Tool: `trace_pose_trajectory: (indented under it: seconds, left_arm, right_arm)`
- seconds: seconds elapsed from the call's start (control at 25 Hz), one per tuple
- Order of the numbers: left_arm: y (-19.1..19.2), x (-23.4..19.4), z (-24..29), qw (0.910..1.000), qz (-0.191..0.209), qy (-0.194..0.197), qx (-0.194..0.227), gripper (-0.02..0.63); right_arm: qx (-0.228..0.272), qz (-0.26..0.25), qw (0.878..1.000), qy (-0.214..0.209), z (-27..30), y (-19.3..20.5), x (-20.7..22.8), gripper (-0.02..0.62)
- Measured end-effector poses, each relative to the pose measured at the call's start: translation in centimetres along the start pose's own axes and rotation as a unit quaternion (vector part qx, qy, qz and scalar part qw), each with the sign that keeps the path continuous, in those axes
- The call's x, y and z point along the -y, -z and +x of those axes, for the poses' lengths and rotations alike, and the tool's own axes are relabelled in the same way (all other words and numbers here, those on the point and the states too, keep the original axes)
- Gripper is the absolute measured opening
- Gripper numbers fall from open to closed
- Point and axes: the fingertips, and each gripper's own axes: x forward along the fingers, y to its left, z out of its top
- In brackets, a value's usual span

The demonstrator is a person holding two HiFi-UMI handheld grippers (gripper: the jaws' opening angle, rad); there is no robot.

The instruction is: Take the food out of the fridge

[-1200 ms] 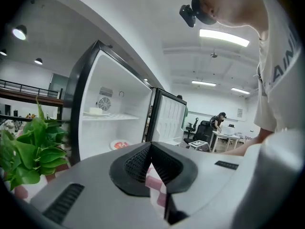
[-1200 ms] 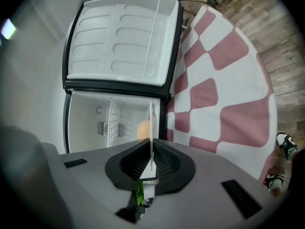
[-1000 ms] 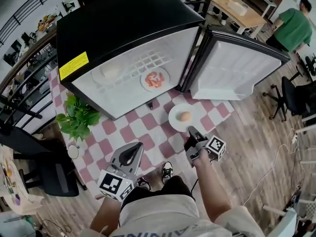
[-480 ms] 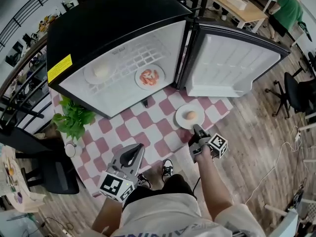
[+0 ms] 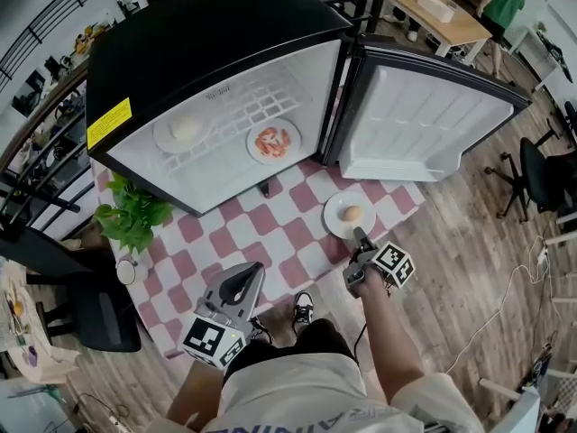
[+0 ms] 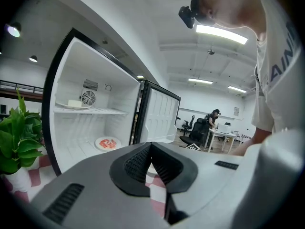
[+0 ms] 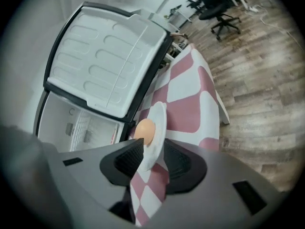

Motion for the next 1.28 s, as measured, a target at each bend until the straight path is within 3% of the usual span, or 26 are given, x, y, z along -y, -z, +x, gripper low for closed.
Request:
trace_pose_trajectory:
  seconds: [0.12, 0.24, 0.52, 0.64, 0.72, 0.92, 1.04, 1.08, 1.2, 1.28]
  left_arm:
    - [0.0, -0.3, -0.2, 1.0000, -0.002, -0.007, 0.000, 0.006]
    - [0.0, -0.5, -0.4, 1.0000, -0.002, -0.009, -0.002, 0.006]
    - [0.3, -0.9, -1.2, 0.9999, -0.001, -0.012, -0.005, 0.006]
    - [0.4, -1.0, -1.6, 0.9999, 0.000, -0.013, -0.007, 0.006]
    - [0.4, -1.0, -1.9, 0.9999, 0.001, -0.014, -0.007, 0.006]
    - [0.1, -1.3, -3.0, 0.9998, 0.003, -0.020, -0.004, 0.006]
    - [-0.3, -1.7, -3.8, 0.9997, 0.005, -0.025, 0.002, 0.006]
    - [-0.4, -1.8, -4.1, 0.9996, 0.006, -0.026, 0.004, 0.006]
    - [-1.1, -2.2, -4.9, 0.9994, 0.010, -0.029, 0.015, 0.006]
    - [-1.5, -2.3, -5.6, 0.9992, 0.012, -0.032, 0.023, 0.006]
  right_arm:
    - [-0.018, -0.095, 0.995, 0.023, 0.3, 0.3, -0.4, 0.171]
    - [-0.046, -0.182, 0.981, 0.039, 0.5, 0.9, -0.3, 0.220]
    - [-0.120, -0.374, 0.916, 0.081, 0.4, 2.9, 0.5, 0.276]
    - [-0.148, -0.434, 0.883, 0.099, 0.4, 3.7, 0.9, 0.281]
    - [-0.155, -0.451, 0.872, 0.113, 0.2, 3.9, 1.2, 0.281]
    - [-0.144, -0.430, 0.879, 0.147, -0.8, 3.7, 2.4, 0.265]
    - [-0.118, -0.405, 0.892, 0.162, -1.9, 3.3, 2.0, 0.119]
    - [-0.108, -0.395, 0.899, 0.157, -2.3, 3.2, 1.5, 0.049]
    - [-0.085, -0.371, 0.919, 0.103, -3.1, 3.8, -1.6, 0.029]
    - [-0.058, -0.370, 0.925, 0.054, -3.7, 4.1, -4.7, 0.023]
